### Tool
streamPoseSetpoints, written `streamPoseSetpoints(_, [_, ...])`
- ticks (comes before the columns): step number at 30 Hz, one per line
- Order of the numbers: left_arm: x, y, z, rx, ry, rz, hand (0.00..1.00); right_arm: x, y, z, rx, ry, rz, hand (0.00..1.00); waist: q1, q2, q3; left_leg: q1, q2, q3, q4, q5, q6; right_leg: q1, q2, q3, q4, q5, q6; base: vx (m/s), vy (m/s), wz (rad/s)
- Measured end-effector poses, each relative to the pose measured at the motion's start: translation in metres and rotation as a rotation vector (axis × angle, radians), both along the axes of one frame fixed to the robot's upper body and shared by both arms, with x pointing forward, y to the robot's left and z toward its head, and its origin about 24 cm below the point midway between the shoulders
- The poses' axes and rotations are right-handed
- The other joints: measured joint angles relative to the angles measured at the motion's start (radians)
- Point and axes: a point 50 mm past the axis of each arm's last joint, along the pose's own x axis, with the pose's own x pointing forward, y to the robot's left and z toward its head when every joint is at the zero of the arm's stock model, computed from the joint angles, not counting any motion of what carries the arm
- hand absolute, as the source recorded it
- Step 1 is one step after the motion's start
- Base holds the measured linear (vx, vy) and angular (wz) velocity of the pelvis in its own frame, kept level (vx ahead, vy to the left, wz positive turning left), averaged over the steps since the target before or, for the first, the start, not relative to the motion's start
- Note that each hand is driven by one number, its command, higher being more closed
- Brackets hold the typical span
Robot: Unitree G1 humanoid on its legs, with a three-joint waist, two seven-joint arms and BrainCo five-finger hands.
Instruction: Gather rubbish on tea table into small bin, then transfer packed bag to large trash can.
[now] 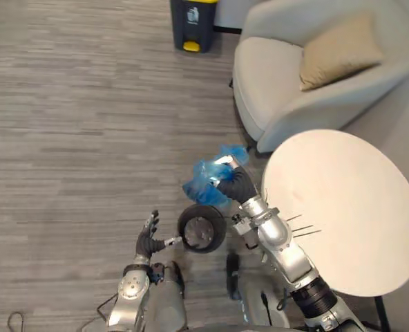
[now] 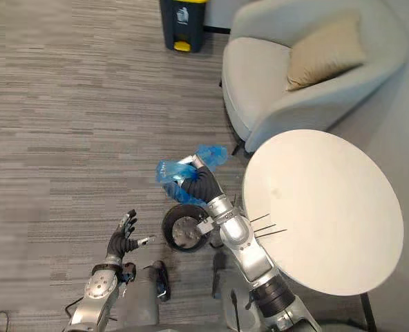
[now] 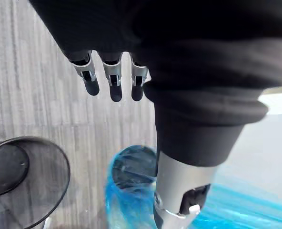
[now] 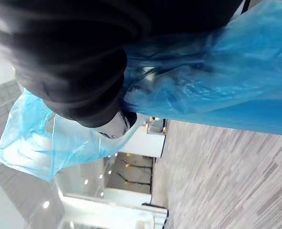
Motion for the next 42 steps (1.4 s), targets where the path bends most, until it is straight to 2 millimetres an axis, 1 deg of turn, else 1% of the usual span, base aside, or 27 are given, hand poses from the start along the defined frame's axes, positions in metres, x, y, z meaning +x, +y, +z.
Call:
streamPoseSetpoints(1, [0.000, 0.001, 0.005, 0.002, -0.024, 0.007, 0.00, -0.001, 0.000, 0.003, 0.002, -0.017, 0.002, 1.00, 0.013, -0.007, -0.004, -0.009, -0.012, -0.004, -0.007, 0.009, 0.003, 0.019, 0.001, 0.000, 0.001, -0.027, -0.004, -0.17, -0.126, 0.79])
streamPoseSetpoints(2, [0.000, 0.003, 0.010, 0.005, -0.054, 0.021, 0.00, -0.001, 0.000, 0.009, 0.008, -0.047, 0.007, 1.00, 0.036, -0.009, -0.007, -0.025, -0.027, -0.005, -0.020, 0.031, 0.003, 0.041, 0.000, 0.001, -0.046, -0.071, -0.036, -0.16, -0.111, 0.25])
streamPoseSetpoints(3, [0.000, 0.003, 0.013, 0.004, -0.068, 0.028, 0.00, -0.001, 0.001, 0.013, 0.007, -0.069, 0.011, 1.00, 0.043, -0.019, -0.012, -0.039, -0.038, -0.013, -0.036, 0.054, 0.000, 0.053, 0.000, 0.000, -0.097, -0.091, -0.060, -0.25, -0.133, 0.42])
streamPoseSetpoints(4, [-0.001, 0.004, 0.019, 0.005, -0.093, 0.032, 0.00, 0.001, 0.000, 0.022, 0.004, -0.116, 0.001, 1.00, 0.054, -0.009, -0.017, -0.082, -0.064, -0.030, -0.114, 0.131, -0.010, 0.058, 0.014, -0.001, -0.252, -0.116, -0.085, -0.25, -0.133, 0.43])
streamPoseSetpoints(5, [0.000, 0.002, 0.023, -0.009, -0.116, 0.039, 0.00, 0.004, -0.002, 0.028, -0.011, -0.147, -0.010, 1.00, 0.058, 0.007, -0.019, -0.109, -0.069, -0.046, -0.173, 0.187, -0.015, 0.055, 0.025, -0.005, -0.331, -0.113, -0.095, -0.33, -0.159, 0.57])
streamPoseSetpoints(6, [0.000, -0.002, 0.025, -0.034, -0.128, 0.043, 0.00, 0.008, -0.009, 0.032, -0.029, -0.166, -0.033, 1.00, 0.053, 0.040, -0.014, -0.119, -0.066, -0.081, -0.238, 0.252, -0.027, 0.046, 0.050, -0.027, -0.370, -0.066, -0.107, -0.28, -0.136, 0.59])
streamPoseSetpoints(7, [0.000, -0.006, 0.031, -0.047, -0.152, 0.035, 0.00, 0.014, -0.020, 0.032, -0.063, -0.170, -0.075, 1.00, 0.053, 0.058, -0.012, -0.103, -0.061, -0.103, -0.338, 0.344, -0.053, 0.044, 0.067, -0.060, -0.408, -0.026, -0.122, -0.29, -0.137, 0.59])
streamPoseSetpoints(8, [0.000, -0.007, 0.035, -0.048, -0.169, 0.029, 0.00, 0.018, -0.023, 0.032, -0.071, -0.166, -0.092, 1.00, 0.055, 0.059, -0.012, -0.089, -0.060, -0.109, -0.384, 0.384, -0.069, 0.044, 0.070, -0.070, -0.417, -0.015, -0.130, -0.27, -0.133, 0.67])
streamPoseSetpoints(9, [0.003, -0.011, 0.045, -0.046, -0.213, 0.002, 0.00, 0.024, -0.034, 0.034, -0.091, -0.169, -0.138, 1.00, 0.054, 0.058, -0.013, -0.063, -0.069, -0.144, -0.481, 0.486, -0.163, 0.046, 0.069, -0.109, -0.433, 0.004, -0.153, -0.30, -0.137, 0.74])
streamPoseSetpoints(10, [0.009, -0.016, 0.051, -0.041, -0.247, -0.032, 0.00, 0.028, -0.043, 0.035, -0.100, -0.171, -0.173, 1.00, 0.045, 0.053, -0.012, -0.058, -0.074, -0.154, -0.496, 0.508, -0.195, 0.048, 0.050, -0.149, -0.447, 0.016, -0.171, -0.36, -0.154, 0.99])
streamPoseSetpoints(11, [0.015, -0.019, 0.057, -0.034, -0.279, -0.060, 0.00, 0.032, -0.048, 0.035, -0.107, -0.163, -0.199, 1.00, 0.030, 0.047, -0.012, -0.065, -0.084, -0.129, -0.365, 0.414, -0.107, 0.048, 0.025, -0.176, -0.460, 0.037, -0.180, -0.31, -0.132, 0.81])
streamPoseSetpoints(12, [0.016, -0.020, 0.060, -0.032, -0.291, -0.069, 0.00, 0.032, -0.048, 0.037, -0.111, -0.168, -0.198, 1.00, 0.026, 0.047, -0.013, -0.063, -0.085, -0.117, -0.292, 0.353, -0.077, 0.049, 0.016, -0.183, -0.473, 0.051, -0.181, -0.28, -0.093, 0.54])
streamPoseSetpoints(13, [0.020, -0.021, 0.064, -0.032, -0.315, -0.076, 0.00, 0.032, -0.048, 0.039, -0.109, -0.177, -0.194, 1.00, 0.021, 0.048, -0.019, -0.039, -0.072, -0.096, -0.187, 0.236, -0.072, 0.054, 0.010, -0.183, -0.522, 0.095, -0.181, -0.26, -0.033, 0.24])
streamPoseSetpoints(14, [0.023, -0.022, 0.068, -0.033, -0.340, -0.083, 0.00, 0.031, -0.048, 0.039, -0.112, -0.181, -0.192, 1.00, 0.012, 0.049, -0.022, 0.009, -0.059, -0.095, -0.156, 0.159, -0.069, 0.074, 0.014, -0.183, -0.594, 0.146, -0.173, -0.23, -0.004, 0.19])
streamPoseSetpoints(16, [0.027, -0.028, 0.072, -0.038, -0.360, -0.105, 0.00, 0.031, -0.047, 0.040, -0.115, -0.181, -0.187, 1.00, -0.003, 0.054, -0.045, 0.084, -0.051, -0.095, -0.231, 0.119, -0.092, 0.082, 0.026, -0.184, -0.676, 0.188, -0.142, -0.18, 0.038, 0.21])
streamPoseSetpoints(17, [0.030, -0.037, 0.076, -0.046, -0.377, -0.143, 0.00, 0.032, -0.049, 0.041, -0.124, -0.189, -0.189, 1.00, -0.010, 0.067, -0.062, 0.149, -0.039, -0.096, -0.353, 0.107, -0.111, 0.081, 0.042, -0.184, -0.718, 0.215, -0.128, -0.19, 0.089, 0.28])
streamPoseSetpoints(18, [0.034, -0.043, 0.079, -0.046, -0.389, -0.176, 0.00, 0.033, -0.049, 0.043, -0.124, -0.191, -0.190, 1.00, -0.017, 0.057, -0.063, 0.168, -0.043, -0.098, -0.428, 0.121, -0.137, 0.080, 0.040, -0.175, -0.739, 0.229, -0.117, -0.16, 0.105, 0.36])
streamPoseSetpoints(19, [0.037, -0.052, 0.081, -0.044, -0.395, -0.224, 0.00, 0.033, -0.047, 0.043, -0.122, -0.189, -0.178, 1.00, -0.026, 0.043, -0.077, 0.186, -0.052, -0.091, -0.474, 0.167, -0.137, 0.080, 0.038, -0.155, -0.762, 0.251, -0.101, -0.12, 0.102, 0.18])
streamPoseSetpoints(20, [0.037, -0.059, 0.081, -0.044, -0.396, -0.264, 0.00, 0.033, -0.044, 0.043, -0.121, -0.185, -0.164, 1.00, -0.018, 0.026, -0.091, 0.203, -0.062, -0.075, -0.505, 0.188, -0.127, 0.082, 0.031, -0.142, -0.775, 0.270, -0.100, -0.07, 0.085, 0.00])
streamPoseSetpoints(22, [0.036, -0.067, 0.079, -0.047, -0.386, -0.304, 0.00, 0.032, -0.034, 0.046, -0.102, -0.193, -0.130, 1.00, -0.016, 0.010, -0.113, 0.217, -0.075, -0.060, -0.518, 0.195, -0.117, 0.087, 0.021, -0.129, -0.786, 0.292, -0.107, -0.05, 0.138, -0.21])
streamPoseSetpoints(25, [0.038, -0.082, 0.071, -0.041, -0.348, -0.370, 0.00, 0.030, -0.017, 0.054, -0.087, -0.215, -0.048, 1.00, -0.019, 0.006, -0.144, 0.242, -0.094, -0.040, -0.533, 0.206, -0.101, 0.106, 0.008, -0.109, -0.808, 0.322, -0.106, -0.01, 0.128, -0.18])
streamPoseSetpoints(29, [0.043, -0.098, 0.060, -0.012, -0.301, -0.445, 0.00, 0.023, 0.007, 0.056, -0.067, -0.216, 0.058, 1.00, -0.023, 0.005, -0.195, 0.276, -0.105, -0.032, -0.564, 0.211, -0.092, 0.123, 0.001, -0.099, -0.814, 0.325, -0.102, 0.01, 0.064, -0.09])
streamPoseSetpoints(32, [0.050, -0.109, 0.055, 0.031, -0.271, -0.484, 0.00, 0.015, 0.029, 0.062, -0.052, -0.228, 0.176, 1.00, -0.024, 0.004, -0.202, 0.312, -0.108, -0.019, -0.575, 0.211, -0.092, 0.148, 0.000, -0.086, -0.815, 0.327, -0.100, 0.01, 0.038, -0.10])
streamPoseSetpoints(35, [0.055, -0.112, 0.053, 0.080, -0.272, -0.473, 0.00, 0.008, 0.046, 0.067, -0.028, -0.231, 0.267, 1.00, -0.023, 0.002, -0.217, 0.331, -0.109, -0.011, -0.597, 0.215, -0.087, 0.152, 0.001, -0.075, -0.815, 0.327, -0.098, -0.02, 0.021, -0.10])
streamPoseSetpoints(38, [0.058, -0.113, 0.055, 0.110, -0.293, -0.427, 0.00, -0.001, 0.061, 0.064, -0.012, -0.202, 0.340, 1.00, -0.016, -0.003, -0.228, 0.345, -0.109, 0.001, -0.605, 0.215, -0.086, 0.156, 0.003, -0.062, -0.815, 0.328, -0.098, -0.01, 0.018, -0.12])
streamPoseSetpoints(39, [0.059, -0.113, 0.055, 0.121, -0.296, -0.415, 1.00, -0.002, 0.063, 0.063, -0.013, -0.194, 0.348, 1.00, -0.015, -0.003, -0.230, 0.346, -0.109, 0.002, -0.606, 0.215, -0.086, 0.156, 0.003, -0.061, -0.815, 0.328, -0.097, 0.00, 0.014, -0.09])
streamPoseSetpoints(42, [0.062, -0.117, 0.055, 0.153, -0.295, -0.378, 1.00, -0.006, 0.072, 0.058, -0.020, -0.153, 0.381, 1.00, 0.002, -0.003, -0.241, 0.360, -0.111, 0.012, -0.625, 0.221, -0.084, 0.157, 0.005, -0.050, -0.815, 0.329, -0.095, 0.00, 0.017, -0.10])
